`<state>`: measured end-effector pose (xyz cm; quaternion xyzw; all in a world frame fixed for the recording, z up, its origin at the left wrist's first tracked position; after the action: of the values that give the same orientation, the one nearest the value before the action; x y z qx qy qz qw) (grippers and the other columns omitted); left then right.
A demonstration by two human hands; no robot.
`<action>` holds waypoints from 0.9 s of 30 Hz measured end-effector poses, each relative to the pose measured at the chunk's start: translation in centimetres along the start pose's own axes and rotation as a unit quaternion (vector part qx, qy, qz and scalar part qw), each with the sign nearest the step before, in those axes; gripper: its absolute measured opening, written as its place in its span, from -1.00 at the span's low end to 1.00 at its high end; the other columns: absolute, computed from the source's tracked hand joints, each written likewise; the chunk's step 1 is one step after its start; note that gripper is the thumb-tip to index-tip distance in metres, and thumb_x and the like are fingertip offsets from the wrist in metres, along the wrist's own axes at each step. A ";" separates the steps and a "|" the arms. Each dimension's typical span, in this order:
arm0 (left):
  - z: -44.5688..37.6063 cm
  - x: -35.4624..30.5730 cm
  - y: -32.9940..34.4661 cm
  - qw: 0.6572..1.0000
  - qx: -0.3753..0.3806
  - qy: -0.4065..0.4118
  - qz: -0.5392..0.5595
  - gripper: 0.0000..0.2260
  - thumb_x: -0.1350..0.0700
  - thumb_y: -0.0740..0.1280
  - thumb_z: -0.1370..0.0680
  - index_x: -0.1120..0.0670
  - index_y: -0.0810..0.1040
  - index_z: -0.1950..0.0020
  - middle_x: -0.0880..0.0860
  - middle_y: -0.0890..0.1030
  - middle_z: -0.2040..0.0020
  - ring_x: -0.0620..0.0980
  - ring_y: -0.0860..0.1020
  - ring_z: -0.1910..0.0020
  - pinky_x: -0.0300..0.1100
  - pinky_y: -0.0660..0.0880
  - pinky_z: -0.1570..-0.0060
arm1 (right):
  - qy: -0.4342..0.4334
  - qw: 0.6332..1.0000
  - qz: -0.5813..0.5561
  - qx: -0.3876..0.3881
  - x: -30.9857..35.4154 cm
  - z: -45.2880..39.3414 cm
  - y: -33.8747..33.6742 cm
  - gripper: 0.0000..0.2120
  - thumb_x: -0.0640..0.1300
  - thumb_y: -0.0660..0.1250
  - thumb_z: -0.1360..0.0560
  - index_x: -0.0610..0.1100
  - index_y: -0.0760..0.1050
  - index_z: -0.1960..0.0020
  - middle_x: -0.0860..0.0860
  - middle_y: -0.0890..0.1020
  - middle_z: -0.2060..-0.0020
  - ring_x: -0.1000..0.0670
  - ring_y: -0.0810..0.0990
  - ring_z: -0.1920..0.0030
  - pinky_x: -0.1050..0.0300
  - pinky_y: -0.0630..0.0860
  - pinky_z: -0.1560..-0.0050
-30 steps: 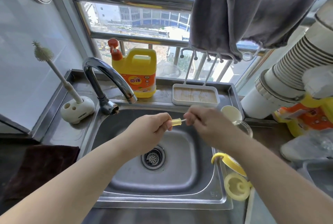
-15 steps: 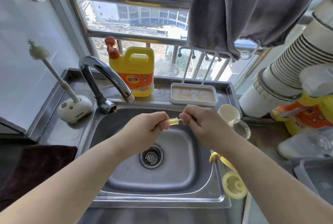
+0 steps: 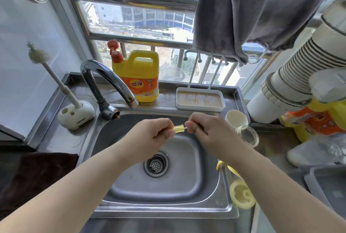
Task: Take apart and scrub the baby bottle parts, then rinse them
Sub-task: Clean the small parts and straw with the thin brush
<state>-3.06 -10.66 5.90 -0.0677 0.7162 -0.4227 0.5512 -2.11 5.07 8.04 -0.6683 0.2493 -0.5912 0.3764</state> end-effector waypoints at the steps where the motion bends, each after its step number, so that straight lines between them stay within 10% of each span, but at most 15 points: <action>1: 0.0 -0.1 0.0 1.000 0.002 -0.001 0.005 -0.75 0.08 0.26 -0.58 -0.19 0.37 0.27 -0.05 0.48 0.37 -0.07 0.42 0.30 -0.29 0.32 0.32 | 0.006 1.000 -0.007 -0.010 -0.3 -0.1 -0.3 -0.77 0.02 0.21 -0.56 -0.03 0.48 0.22 0.14 0.44 0.47 0.17 0.42 0.38 0.18 0.32 0.30; 18: 0.1 0.7 0.5 0.989 0.024 -0.063 0.129 -0.76 0.03 0.15 -0.63 -0.11 0.50 0.19 -0.09 0.37 0.39 -0.16 0.30 0.42 -0.25 0.26 0.39 | 0.040 0.997 -0.036 -0.053 -1.3 0.3 -1.0 -0.76 0.00 0.18 -0.58 -0.01 0.42 0.24 0.13 0.43 0.51 0.19 0.41 0.41 0.20 0.23 0.36; 24: 0.4 0.8 0.8 0.980 0.050 -0.116 0.156 -0.85 0.14 0.21 -0.61 0.02 0.54 0.10 -0.01 0.58 0.32 -0.02 0.61 0.29 -0.10 0.52 0.17 | -0.009 0.999 0.010 -0.046 0.3 0.5 -0.7 -0.73 0.04 0.14 -0.56 -0.09 0.48 0.19 0.17 0.41 0.45 0.18 0.38 0.37 0.11 0.29 0.29; 27: 0.6 0.3 1.4 0.974 0.061 -0.103 0.192 -0.89 0.15 0.21 -0.61 0.05 0.48 0.10 -0.05 0.54 0.37 -0.04 0.49 0.47 -0.17 0.45 0.42 | -0.014 0.999 0.033 -0.025 1.0 0.6 -0.1 -0.75 0.07 0.13 -0.56 -0.03 0.44 0.18 0.11 0.47 0.37 0.09 0.40 0.32 0.09 0.30 0.26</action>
<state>-2.15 -10.21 4.71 0.0622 0.6278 -0.3427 0.6961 -1.34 4.45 8.72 -0.6766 0.2807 -0.5629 0.3828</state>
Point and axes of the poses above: each hand's wrist, its own z-axis away from the middle knuckle, its own y-axis out of the palm, x = y × z, the point moved 6 cm from there along -z, towards the middle knuckle
